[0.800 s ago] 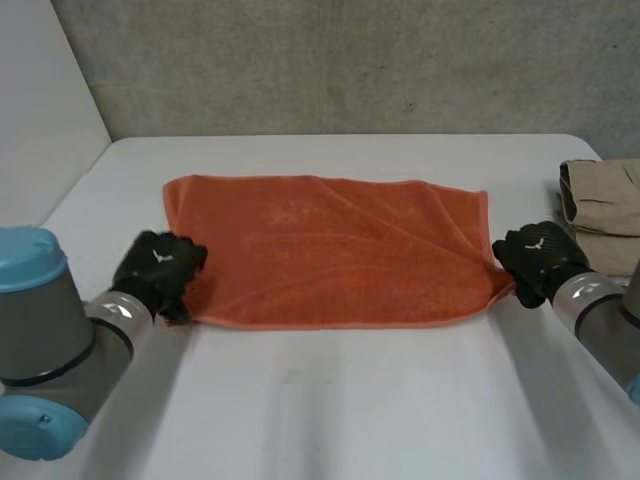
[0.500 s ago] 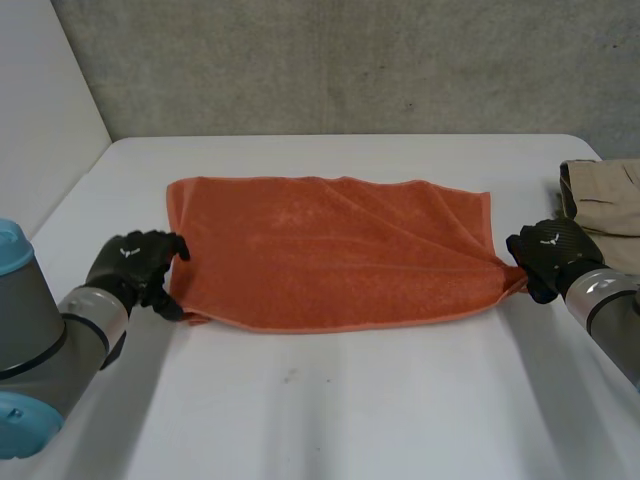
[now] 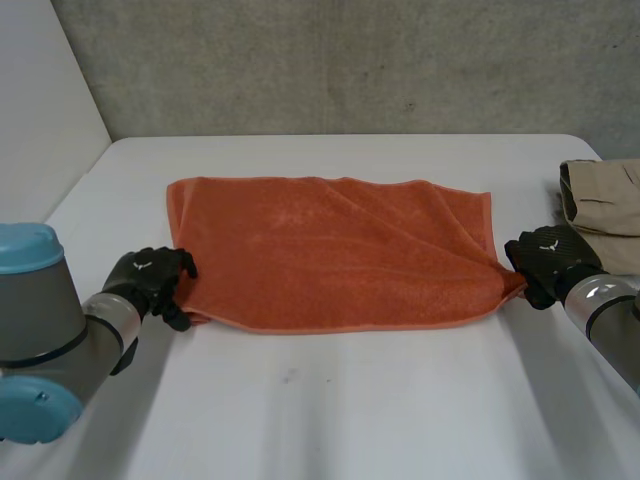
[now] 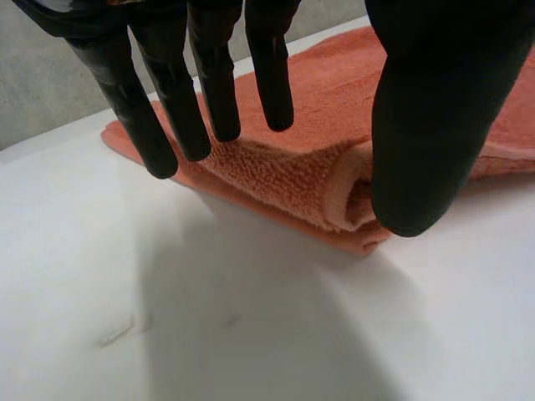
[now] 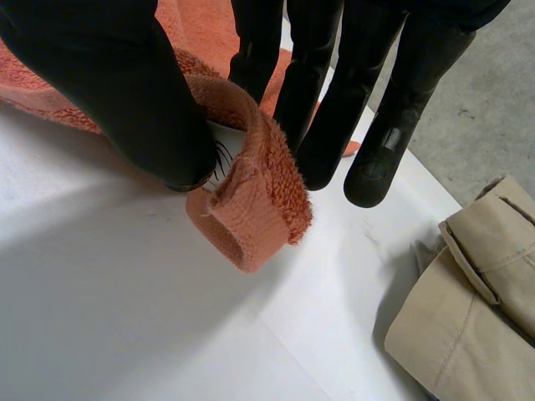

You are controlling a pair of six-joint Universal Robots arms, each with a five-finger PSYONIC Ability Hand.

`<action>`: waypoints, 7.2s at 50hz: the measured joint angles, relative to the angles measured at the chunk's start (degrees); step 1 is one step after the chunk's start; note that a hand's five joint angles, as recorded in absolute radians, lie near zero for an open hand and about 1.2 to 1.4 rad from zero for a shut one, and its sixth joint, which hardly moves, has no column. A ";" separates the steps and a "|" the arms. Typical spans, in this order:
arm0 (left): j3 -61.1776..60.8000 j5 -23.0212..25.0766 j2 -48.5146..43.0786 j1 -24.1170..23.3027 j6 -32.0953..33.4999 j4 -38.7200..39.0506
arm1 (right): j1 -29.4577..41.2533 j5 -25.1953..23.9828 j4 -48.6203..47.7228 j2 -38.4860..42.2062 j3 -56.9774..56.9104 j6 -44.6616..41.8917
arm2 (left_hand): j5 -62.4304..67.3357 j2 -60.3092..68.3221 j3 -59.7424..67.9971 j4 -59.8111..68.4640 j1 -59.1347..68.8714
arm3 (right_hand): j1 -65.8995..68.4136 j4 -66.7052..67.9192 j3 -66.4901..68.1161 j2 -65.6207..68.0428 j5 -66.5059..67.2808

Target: Fold the laundry.

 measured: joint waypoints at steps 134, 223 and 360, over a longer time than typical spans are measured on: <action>12.31 -4.54 -0.57 -6.42 30.76 14.72 | 3.33 10.06 19.53 3.14 -29.40 0.05 | -18.50 -19.11 -18.59 -19.36 -19.64 | -43.86 -54.31 -54.81 -53.88 -51.40; 4.56 5.23 0.90 -0.35 23.49 0.34 | -2.47 3.33 8.74 11.85 -14.34 9.49 | -15.19 -14.91 -15.19 -15.15 -14.84 | 0.25 -0.34 -0.99 0.06 0.06; 9.72 -5.25 11.07 -12.28 13.27 -3.80 | 14.20 4.43 1.49 -3.34 -7.02 -9.87 | -18.17 -17.96 -17.72 -18.42 -16.72 | -1.35 -0.05 -0.40 0.32 0.35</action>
